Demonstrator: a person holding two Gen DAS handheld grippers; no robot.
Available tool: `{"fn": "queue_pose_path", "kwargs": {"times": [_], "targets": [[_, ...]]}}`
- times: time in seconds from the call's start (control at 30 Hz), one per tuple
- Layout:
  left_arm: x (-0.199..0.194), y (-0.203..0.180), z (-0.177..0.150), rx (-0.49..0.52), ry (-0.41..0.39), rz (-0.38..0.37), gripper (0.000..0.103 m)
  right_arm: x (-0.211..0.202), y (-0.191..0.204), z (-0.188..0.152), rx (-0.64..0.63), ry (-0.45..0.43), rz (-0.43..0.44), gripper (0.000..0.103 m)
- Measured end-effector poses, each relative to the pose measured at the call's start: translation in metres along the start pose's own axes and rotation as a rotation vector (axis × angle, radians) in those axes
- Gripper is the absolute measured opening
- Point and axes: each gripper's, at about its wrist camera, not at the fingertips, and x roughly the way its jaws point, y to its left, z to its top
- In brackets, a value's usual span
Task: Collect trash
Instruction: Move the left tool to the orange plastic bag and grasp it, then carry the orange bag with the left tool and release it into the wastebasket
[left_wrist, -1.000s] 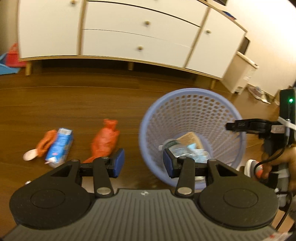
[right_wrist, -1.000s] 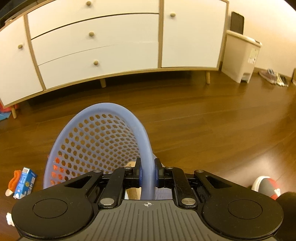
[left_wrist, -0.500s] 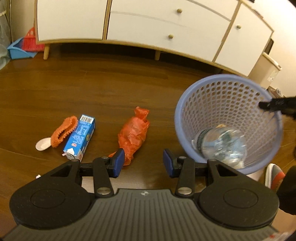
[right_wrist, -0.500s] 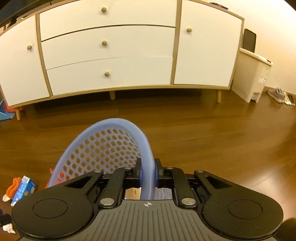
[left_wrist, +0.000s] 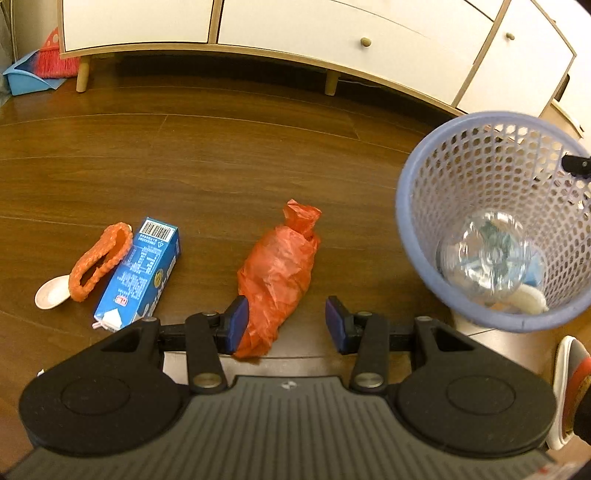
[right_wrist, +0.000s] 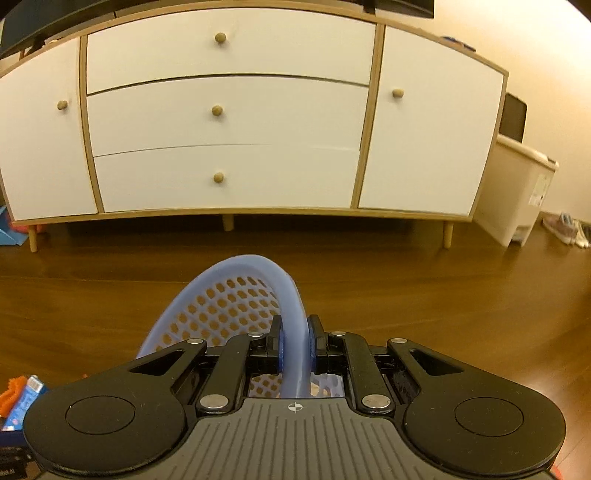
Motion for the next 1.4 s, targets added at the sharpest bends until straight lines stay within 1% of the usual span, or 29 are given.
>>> {"fn": "queue_pose_path", "kwargs": {"times": [0.13,0.3,0.5,0.57,0.6,0.67,0.7,0.73,0.77,0.83,0.93,1.07,1.17,1.3,1.4], "targets": [[0.019,-0.001,-0.002,0.024,0.022,0.006,0.041,-0.001,-0.014,-0.006,0.02,-0.013,-0.005,0.009],[0.046,-0.004,-0.009,0.066,0.046,0.029,0.048,-0.004,-0.04,-0.011,0.067,0.001,-0.044,0.009],[0.076,-0.005,-0.02,0.127,0.087,0.09,0.047,-0.004,-0.061,-0.013,0.121,0.014,-0.067,0.009],[0.083,-0.004,-0.022,0.133,0.086,0.098,0.044,-0.005,-0.061,-0.014,0.113,0.012,-0.07,0.009],[0.086,-0.004,-0.022,0.136,0.09,0.099,0.04,-0.006,-0.06,-0.014,0.107,0.01,-0.071,0.009],[0.091,-0.001,-0.022,0.13,0.096,0.101,0.029,-0.007,-0.058,-0.015,0.096,0.005,-0.069,0.009],[0.092,0.0,-0.022,0.12,0.099,0.096,0.018,-0.007,-0.057,-0.015,0.089,0.003,-0.067,0.009],[0.092,0.002,-0.021,0.107,0.098,0.089,0.016,-0.007,-0.056,-0.015,0.085,0.002,-0.064,0.009],[0.091,0.003,-0.02,0.094,0.091,0.085,0.015,-0.007,-0.056,-0.015,0.081,0.001,-0.061,0.009],[0.086,0.006,-0.021,0.079,0.076,0.072,0.007,-0.004,-0.059,-0.013,0.079,0.002,-0.052,0.009],[0.075,0.008,-0.02,0.065,0.051,0.068,0.003,-0.006,-0.056,-0.014,0.069,-0.001,-0.046,0.009],[0.053,0.005,-0.015,0.083,0.015,0.064,0.001,-0.005,-0.058,-0.015,0.061,-0.001,-0.04,0.009],[0.03,-0.001,-0.008,0.099,-0.034,0.051,0.0,-0.006,-0.061,-0.014,0.061,0.002,-0.034,0.009],[0.001,-0.014,0.006,0.117,-0.102,0.015,0.0,-0.007,-0.064,-0.015,0.069,0.006,-0.033,0.009],[-0.02,-0.032,0.019,0.145,-0.15,-0.025,0.0,-0.009,-0.066,-0.017,0.08,0.01,-0.031,0.009]]}}
